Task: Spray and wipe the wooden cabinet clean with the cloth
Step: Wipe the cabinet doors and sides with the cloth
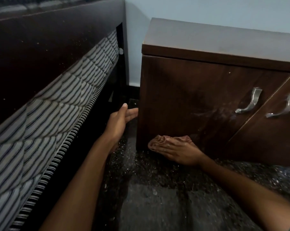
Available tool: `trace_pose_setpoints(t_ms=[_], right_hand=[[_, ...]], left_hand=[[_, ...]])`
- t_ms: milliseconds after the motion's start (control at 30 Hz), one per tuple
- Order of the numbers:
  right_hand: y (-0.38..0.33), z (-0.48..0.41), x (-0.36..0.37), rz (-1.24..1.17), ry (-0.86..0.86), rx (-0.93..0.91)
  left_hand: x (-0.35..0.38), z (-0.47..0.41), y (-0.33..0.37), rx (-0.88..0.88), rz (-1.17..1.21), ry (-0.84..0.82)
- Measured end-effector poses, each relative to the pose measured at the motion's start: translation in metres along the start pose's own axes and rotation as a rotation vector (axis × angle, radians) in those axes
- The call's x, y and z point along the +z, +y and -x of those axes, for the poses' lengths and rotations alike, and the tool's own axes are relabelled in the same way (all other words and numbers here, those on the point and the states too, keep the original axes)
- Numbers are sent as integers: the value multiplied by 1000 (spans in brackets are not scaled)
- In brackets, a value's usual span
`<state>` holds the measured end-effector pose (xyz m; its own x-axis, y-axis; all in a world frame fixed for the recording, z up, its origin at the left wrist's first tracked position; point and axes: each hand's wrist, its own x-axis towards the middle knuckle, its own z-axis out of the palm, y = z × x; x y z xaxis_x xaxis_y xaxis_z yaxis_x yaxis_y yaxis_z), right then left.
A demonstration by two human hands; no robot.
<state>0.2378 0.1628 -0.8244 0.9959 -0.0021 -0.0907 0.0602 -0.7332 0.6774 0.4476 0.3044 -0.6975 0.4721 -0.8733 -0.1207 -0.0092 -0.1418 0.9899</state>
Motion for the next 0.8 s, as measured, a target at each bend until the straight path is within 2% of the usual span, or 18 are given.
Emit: trace_pose_setpoints(t_ms=[167,267,333,533,667,733,800], right_hand=[[10,43,4,-45,119,118],[15,8,-17,-54,225,148],[11,-29,-25,27,238,102],[-17,-80,-18,105,-18,-21],[-28,-58,3,148,-218,-124],[-31,-35,17,115,-313,-120],[-29,-10,23,83,-336,-92]], left_hand=[[-1,-2,-6,4,21,-26],[-1,-3,-8,4,78,-30],[-1,-4,-9,-5,131,-29],[2,-4,-11,4,181,6],[3,-4,-11,21,108,22],[7,-3,-11,29,67,41],[12,-2,-10,59,30,80]])
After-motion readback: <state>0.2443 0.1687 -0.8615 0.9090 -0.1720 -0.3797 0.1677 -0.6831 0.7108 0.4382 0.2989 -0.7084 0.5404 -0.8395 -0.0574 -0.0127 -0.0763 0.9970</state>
